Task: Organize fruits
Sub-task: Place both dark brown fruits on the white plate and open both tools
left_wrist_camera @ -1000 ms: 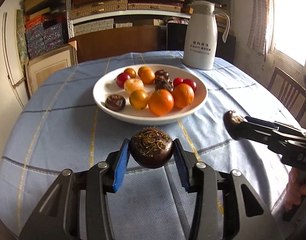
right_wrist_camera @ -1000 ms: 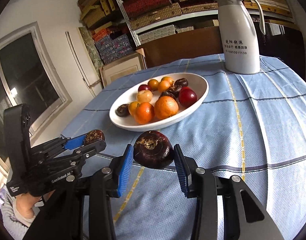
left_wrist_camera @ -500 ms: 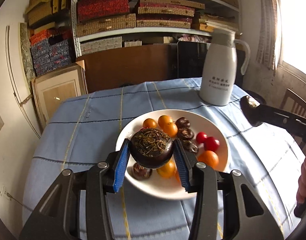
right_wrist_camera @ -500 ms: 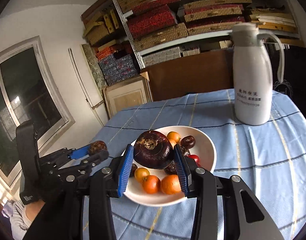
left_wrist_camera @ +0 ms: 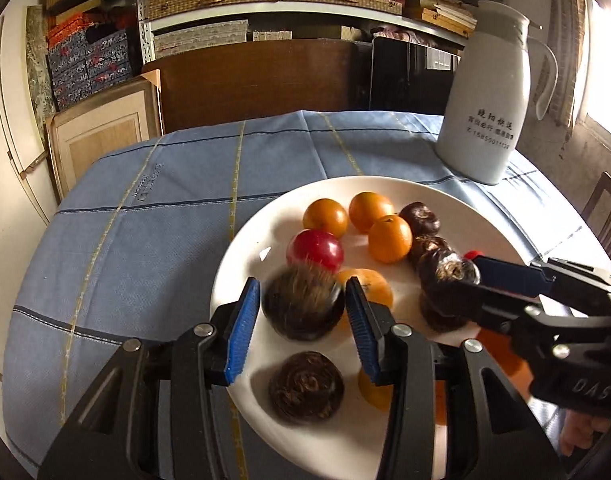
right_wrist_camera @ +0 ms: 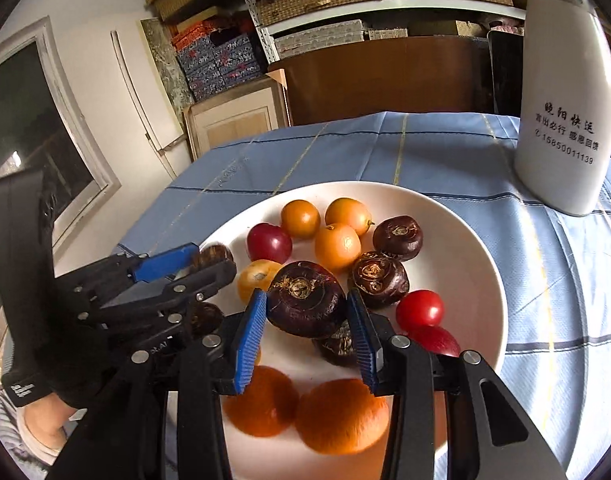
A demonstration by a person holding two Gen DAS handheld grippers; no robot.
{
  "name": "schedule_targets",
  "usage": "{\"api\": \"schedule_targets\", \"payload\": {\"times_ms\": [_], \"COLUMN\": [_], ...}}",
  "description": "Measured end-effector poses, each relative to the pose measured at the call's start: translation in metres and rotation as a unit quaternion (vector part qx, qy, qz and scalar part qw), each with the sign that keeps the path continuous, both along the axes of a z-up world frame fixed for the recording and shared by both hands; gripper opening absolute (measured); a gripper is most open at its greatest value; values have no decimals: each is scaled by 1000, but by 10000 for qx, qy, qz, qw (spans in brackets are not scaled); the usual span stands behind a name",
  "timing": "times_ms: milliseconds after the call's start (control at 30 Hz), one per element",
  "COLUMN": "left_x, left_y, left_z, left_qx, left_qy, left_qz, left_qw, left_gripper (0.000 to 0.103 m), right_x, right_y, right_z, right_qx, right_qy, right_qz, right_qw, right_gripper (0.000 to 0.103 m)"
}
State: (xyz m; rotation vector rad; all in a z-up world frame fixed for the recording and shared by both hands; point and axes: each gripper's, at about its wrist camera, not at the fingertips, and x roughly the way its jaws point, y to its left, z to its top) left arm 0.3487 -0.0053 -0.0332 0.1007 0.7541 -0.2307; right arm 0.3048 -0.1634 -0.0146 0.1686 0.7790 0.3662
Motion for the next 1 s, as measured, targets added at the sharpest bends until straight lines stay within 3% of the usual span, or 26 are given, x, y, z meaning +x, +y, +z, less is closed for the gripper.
{"api": "schedule_targets", "payload": {"times_ms": [67,233,267,333,500,667,1000], "left_x": [3,5,5,3,-15,-42,-102], "left_y": [2,8,8,9,5,-3,-5], "left_z": [-2,-5,-6,-5,4,16,30], "left_qx": [-6,-47,-32,57,204,384,394], "left_qy": [2,72,76,-16,-200,-501,-882], "left_qz": [23,75,95,177,177,175,318], "left_qw": [10000,9999,9999,9998,9994,9979,9948], "left_gripper": [50,52,63,76,78,83,88], "right_x": [1,-1,0,-4,-17,-39,-91], "right_y": [4,1,0,-2,-3,0,-7], "right_z": [-5,-6,-5,-1,16,31,34], "right_qx": [-44,43,45,87,182,150,209], "right_qy": [44,65,55,18,-186,-485,-744], "right_qz": [65,-3,-19,-54,-56,-74,-237], "right_qw": [10000,10000,10000,9999,9996,9987,9967], "right_gripper": [44,48,48,48,50,57,63]}}
